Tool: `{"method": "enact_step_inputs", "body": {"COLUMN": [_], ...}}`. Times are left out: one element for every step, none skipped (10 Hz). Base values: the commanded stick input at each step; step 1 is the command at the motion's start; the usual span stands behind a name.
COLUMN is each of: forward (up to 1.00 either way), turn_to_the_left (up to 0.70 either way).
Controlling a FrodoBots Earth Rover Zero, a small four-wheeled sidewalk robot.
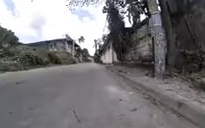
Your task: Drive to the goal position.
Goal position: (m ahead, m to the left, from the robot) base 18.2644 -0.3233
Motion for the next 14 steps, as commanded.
{"method": "enact_step_inputs", "body": {"forward": [1.00,1.00,1.00,1.00,1.00,1.00,1.00,1.00,1.00,1.00,1.00,1.00,1.00,1.00], "turn_to_the_left": [-0.02,-0.02,-0.02,-0.02,-0.02,-0.02,-0.02,-0.02,-0.02,-0.02,-0.02,-0.02,-0.03,-0.04]}}
